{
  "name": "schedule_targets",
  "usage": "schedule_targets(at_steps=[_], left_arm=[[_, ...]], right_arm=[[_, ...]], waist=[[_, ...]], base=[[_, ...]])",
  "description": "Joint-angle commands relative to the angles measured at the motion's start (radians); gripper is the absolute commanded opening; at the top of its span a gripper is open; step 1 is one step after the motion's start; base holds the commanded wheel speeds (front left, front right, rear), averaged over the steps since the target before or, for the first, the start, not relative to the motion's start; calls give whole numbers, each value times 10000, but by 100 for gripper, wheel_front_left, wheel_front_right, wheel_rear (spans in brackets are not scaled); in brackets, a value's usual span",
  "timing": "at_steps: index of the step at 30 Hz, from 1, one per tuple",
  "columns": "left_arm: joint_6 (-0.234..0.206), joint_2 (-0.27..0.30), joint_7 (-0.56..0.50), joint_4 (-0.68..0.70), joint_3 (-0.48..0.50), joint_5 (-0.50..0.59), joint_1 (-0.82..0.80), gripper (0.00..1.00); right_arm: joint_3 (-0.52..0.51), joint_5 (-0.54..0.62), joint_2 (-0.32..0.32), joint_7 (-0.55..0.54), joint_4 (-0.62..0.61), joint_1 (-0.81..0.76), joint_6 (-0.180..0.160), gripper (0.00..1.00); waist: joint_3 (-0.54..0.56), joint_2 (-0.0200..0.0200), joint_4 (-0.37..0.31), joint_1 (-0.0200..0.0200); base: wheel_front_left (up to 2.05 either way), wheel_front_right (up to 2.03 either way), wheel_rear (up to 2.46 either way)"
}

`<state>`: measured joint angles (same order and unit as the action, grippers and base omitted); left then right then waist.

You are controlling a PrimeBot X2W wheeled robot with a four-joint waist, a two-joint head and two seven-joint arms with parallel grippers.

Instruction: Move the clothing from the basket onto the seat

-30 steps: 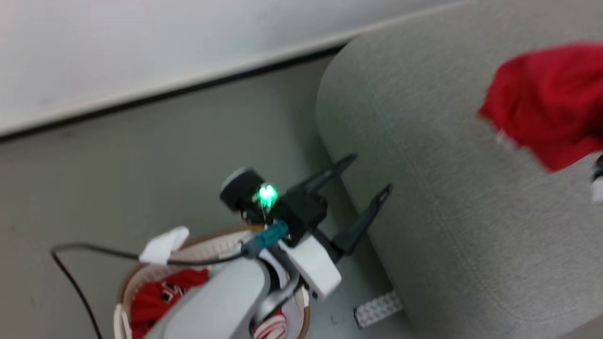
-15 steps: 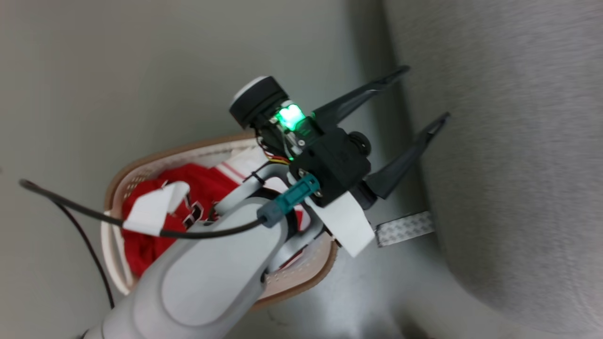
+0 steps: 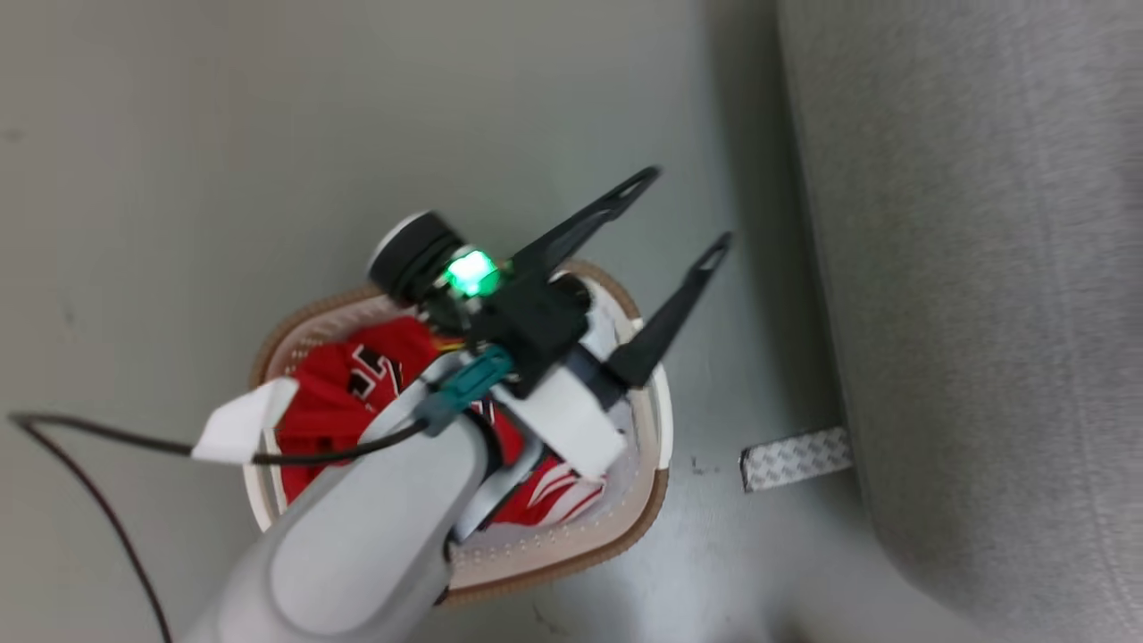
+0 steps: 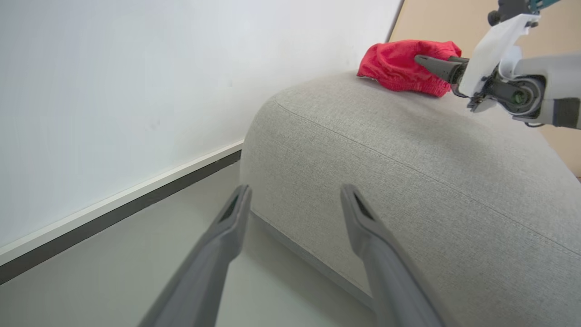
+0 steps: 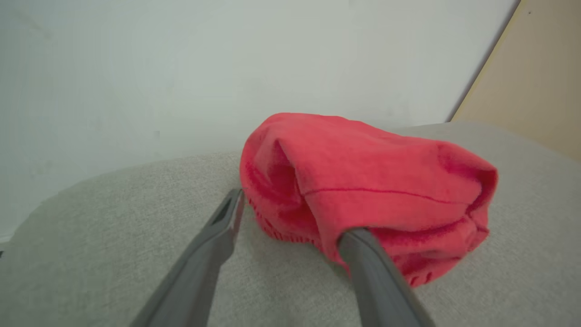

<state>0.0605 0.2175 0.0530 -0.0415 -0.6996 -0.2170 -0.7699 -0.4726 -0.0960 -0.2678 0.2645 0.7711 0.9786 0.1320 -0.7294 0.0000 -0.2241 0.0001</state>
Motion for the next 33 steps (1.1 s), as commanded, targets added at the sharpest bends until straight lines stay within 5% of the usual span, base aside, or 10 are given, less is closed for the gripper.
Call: schedule_targets(at_steps=[1, 11, 18, 33], left_arm=[[-131, 176, 215, -96, 124, -201, 331, 100], [-870, 472, 1478, -1121, 892, -954, 2069, 100], [-1294, 517, 2019, -1905, 1416, -1487, 3528, 100], [-1789, 231, 2115, -1266, 3786, -1347, 7389, 100]], right_arm=[[249, -120, 86, -1, -484, -580, -25, 100], [2183, -668, 928, -1, -4220, -4009, -25, 100], [3341, -625, 1195, -3, -5669, -6193, -25, 100], [4324, -688, 1956, -4, -5979, -9922, -25, 100]], waist=[[858, 0, -91, -1], [3740, 0, 399, -1], [5555, 0, 846, -1], [7451, 0, 1328, -1]], base=[[0, 0, 0], [0, 0, 0], [0, 0, 0], [0, 0, 0]])
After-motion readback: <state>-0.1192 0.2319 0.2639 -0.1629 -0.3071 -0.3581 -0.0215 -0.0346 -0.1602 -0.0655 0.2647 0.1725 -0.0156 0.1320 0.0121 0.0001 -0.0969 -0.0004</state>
